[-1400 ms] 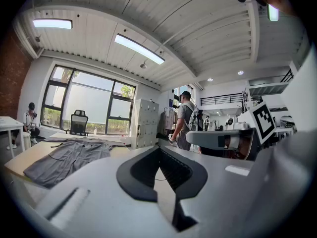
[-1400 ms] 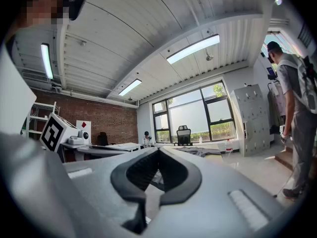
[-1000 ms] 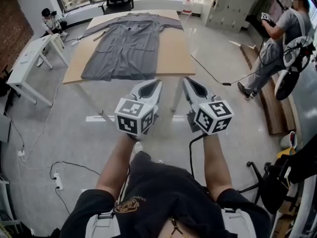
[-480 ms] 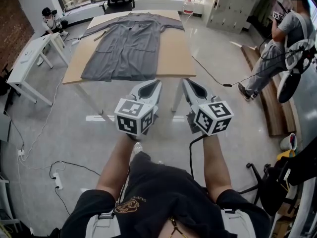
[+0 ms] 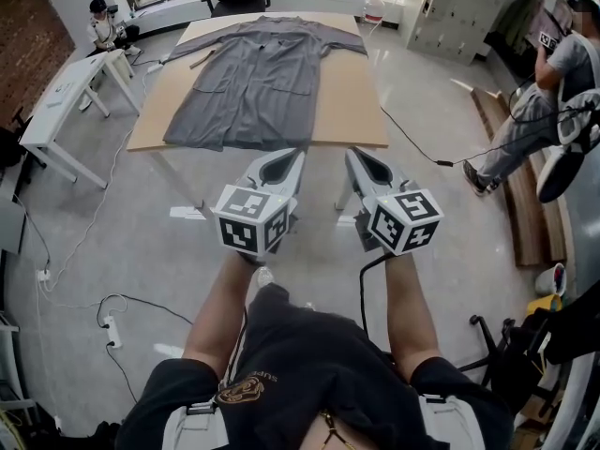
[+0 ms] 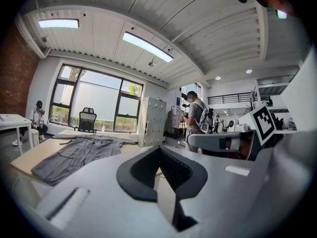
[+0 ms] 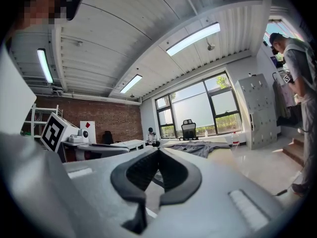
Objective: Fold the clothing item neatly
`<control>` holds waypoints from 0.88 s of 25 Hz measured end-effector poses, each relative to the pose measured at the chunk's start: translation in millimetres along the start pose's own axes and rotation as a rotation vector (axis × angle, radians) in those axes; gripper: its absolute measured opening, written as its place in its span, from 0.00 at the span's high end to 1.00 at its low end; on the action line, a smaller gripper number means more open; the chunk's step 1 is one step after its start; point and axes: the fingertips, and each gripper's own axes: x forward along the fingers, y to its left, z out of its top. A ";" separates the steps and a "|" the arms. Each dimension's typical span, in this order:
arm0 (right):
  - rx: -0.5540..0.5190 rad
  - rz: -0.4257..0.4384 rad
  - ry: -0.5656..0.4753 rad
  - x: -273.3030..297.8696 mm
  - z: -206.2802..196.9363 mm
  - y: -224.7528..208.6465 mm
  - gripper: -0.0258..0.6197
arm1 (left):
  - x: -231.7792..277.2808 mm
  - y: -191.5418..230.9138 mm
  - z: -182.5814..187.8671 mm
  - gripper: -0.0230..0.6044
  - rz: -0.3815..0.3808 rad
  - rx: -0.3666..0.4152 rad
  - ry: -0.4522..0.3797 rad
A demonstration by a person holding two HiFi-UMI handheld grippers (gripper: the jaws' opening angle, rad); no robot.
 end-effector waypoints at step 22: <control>0.012 0.078 0.176 215.8 -49.4 34.1 0.96 | 25.3 219.4 -39.3 0.95 0.080 -0.115 0.089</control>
